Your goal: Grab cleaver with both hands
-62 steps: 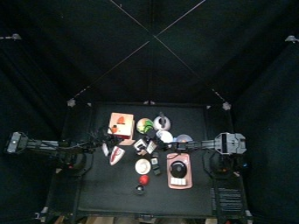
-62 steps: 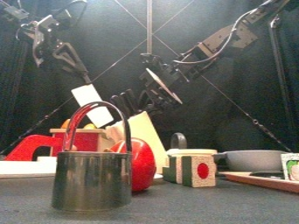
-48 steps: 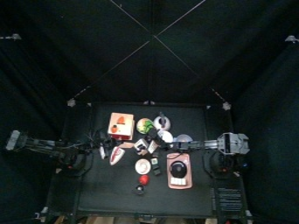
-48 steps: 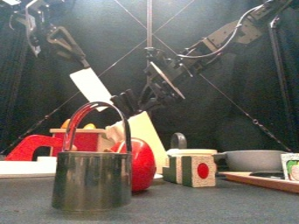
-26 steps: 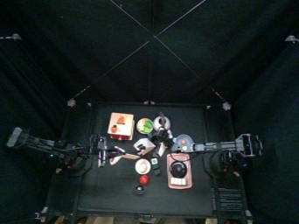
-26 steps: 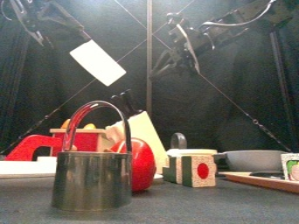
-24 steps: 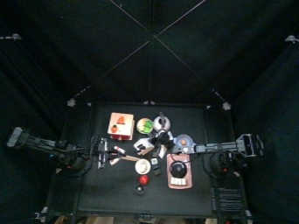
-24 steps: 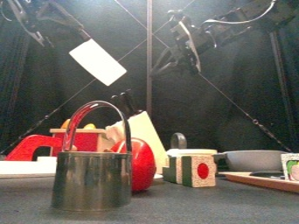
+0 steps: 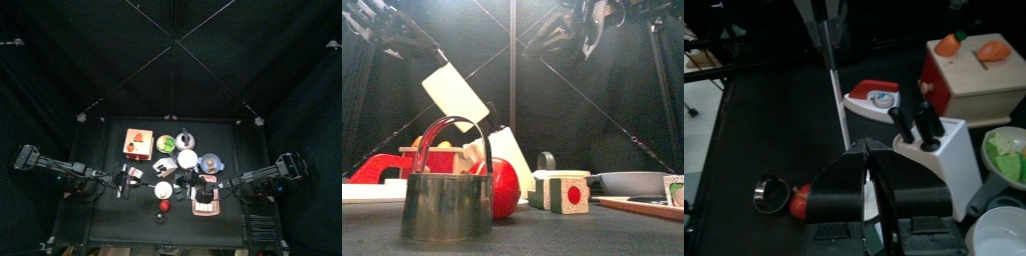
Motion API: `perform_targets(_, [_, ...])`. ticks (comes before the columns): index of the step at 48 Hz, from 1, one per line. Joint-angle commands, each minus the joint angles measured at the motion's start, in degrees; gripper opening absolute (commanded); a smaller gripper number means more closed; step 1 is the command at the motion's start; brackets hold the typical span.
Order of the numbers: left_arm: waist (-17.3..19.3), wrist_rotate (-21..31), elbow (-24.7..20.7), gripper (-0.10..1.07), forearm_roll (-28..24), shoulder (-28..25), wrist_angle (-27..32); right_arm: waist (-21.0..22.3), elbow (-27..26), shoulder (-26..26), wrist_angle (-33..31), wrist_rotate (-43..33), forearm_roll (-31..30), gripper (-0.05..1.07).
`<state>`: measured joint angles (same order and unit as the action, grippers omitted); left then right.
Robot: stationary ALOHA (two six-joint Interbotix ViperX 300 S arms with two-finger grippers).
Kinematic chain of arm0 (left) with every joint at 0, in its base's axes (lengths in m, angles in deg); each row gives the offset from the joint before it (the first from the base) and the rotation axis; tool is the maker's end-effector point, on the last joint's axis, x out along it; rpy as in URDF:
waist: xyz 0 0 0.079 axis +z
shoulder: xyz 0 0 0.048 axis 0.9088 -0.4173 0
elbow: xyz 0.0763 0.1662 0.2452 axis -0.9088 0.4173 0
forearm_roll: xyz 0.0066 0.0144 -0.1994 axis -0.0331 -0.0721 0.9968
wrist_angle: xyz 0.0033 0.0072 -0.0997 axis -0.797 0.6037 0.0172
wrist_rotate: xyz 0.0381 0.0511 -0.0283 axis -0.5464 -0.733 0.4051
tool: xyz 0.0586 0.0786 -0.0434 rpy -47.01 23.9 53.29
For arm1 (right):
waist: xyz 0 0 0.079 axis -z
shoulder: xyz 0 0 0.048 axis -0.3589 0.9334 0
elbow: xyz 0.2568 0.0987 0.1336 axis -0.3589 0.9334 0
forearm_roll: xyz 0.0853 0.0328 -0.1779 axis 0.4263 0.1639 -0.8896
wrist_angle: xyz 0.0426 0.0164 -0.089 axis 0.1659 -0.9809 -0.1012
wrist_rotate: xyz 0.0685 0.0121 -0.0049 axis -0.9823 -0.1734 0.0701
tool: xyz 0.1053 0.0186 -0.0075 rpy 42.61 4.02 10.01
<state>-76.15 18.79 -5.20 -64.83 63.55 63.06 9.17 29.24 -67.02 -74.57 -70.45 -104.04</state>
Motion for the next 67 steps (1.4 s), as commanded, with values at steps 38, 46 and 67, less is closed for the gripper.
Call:
perform_targets(38, [-2.90, -0.79, -12.66, 0.39, 17.93, -2.90, 15.21, -0.35, 0.44, -5.27, 0.09, 0.09, 1.67, 0.38])
perform_targets(46, [-8.44, -8.00, -16.87, 0.39, 22.15, -2.90, 27.69, 0.00, 1.05, -6.42, 0.09, 0.09, 1.58, 0.38])
perform_targets(67, [-7.47, -41.57, -23.29, 0.39, 36.91, -2.37, 22.59, 0.44, 1.41, -6.24, 0.09, -0.26, 1.85, 0.38])
